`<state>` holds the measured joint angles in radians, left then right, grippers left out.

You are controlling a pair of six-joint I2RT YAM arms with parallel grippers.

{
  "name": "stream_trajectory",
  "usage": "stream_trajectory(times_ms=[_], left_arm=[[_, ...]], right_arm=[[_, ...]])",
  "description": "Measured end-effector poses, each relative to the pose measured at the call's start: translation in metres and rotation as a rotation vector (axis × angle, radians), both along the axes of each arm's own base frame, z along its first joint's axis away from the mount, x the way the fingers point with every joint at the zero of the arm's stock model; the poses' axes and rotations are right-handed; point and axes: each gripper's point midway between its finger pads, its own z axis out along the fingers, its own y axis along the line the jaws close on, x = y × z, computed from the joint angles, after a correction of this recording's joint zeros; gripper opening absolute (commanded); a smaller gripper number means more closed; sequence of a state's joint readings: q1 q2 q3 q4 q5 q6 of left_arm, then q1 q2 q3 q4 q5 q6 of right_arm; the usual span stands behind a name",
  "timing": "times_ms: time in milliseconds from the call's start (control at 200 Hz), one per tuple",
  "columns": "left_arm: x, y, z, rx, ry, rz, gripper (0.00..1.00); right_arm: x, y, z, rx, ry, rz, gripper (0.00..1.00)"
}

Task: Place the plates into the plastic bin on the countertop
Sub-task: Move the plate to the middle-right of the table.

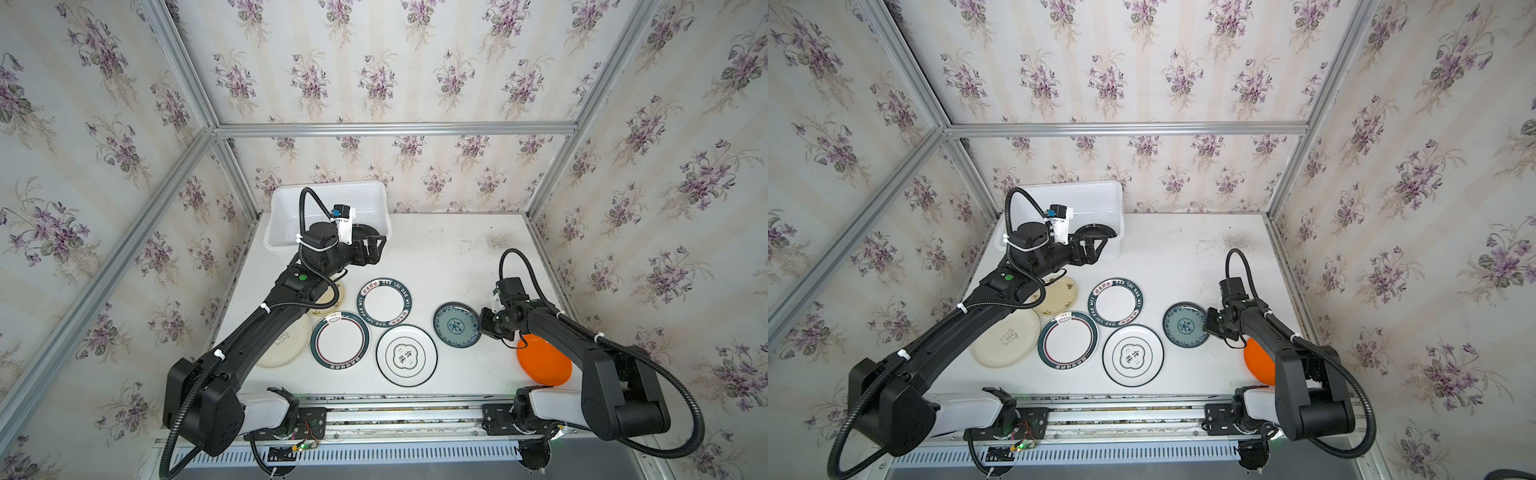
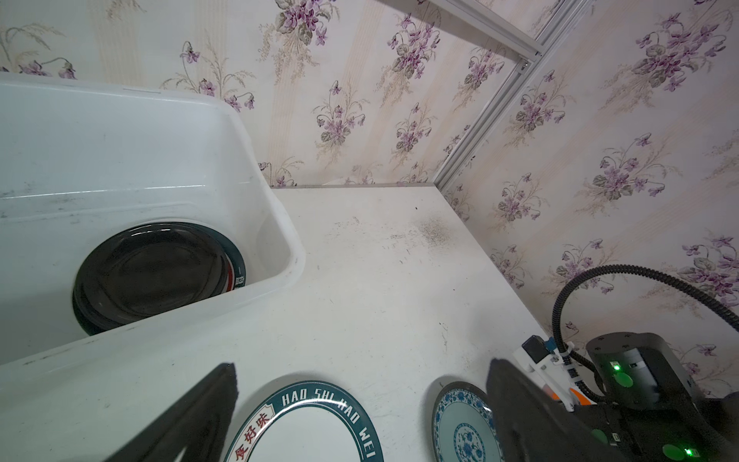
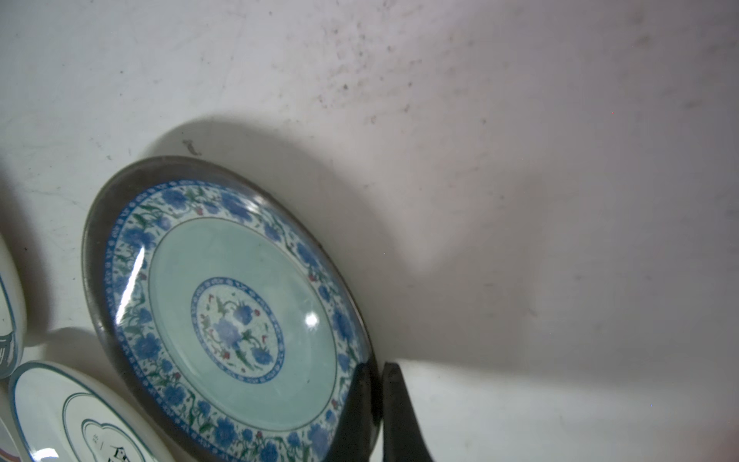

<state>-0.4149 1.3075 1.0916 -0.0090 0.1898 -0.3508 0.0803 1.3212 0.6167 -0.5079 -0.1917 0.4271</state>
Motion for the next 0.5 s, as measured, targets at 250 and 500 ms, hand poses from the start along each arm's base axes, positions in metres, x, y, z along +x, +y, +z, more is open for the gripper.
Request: stream_trajectory(times_ms=[250, 500], left_arm=[[-0.003, 0.000, -0.004, -0.010, 0.014, -0.006, 1.00], [-0.002, -0.008, -0.012, -0.039, 0.055, -0.034, 1.00]], right_arm=[[0.005, 0.001, 0.001, 0.006, -0.013, -0.002, 0.00], [0.010, -0.008, 0.007, -0.039, -0.053, -0.043, 0.00]])
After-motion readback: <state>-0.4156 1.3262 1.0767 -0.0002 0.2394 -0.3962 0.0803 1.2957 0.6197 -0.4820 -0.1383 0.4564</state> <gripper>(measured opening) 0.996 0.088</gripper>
